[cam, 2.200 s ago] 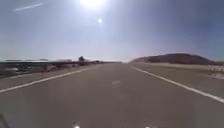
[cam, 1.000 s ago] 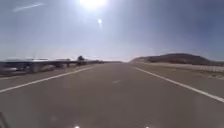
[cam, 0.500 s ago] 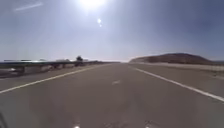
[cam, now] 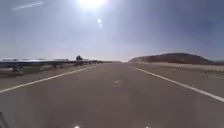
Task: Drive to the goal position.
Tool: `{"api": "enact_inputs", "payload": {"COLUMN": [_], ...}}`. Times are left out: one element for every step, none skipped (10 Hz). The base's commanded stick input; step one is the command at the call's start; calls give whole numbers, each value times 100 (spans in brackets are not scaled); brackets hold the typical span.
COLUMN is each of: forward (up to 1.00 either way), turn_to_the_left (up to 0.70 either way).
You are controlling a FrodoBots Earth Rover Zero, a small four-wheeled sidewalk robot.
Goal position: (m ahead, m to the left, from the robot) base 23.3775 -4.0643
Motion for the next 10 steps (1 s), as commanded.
{"api": "enact_inputs", "payload": {"forward": [100, 100, 100, 100, 100, 100, 100, 100, 100, 100], "turn_to_the_left": [0, 0, 0, 0, 0, 0, 0, 0, 0, 0]}}
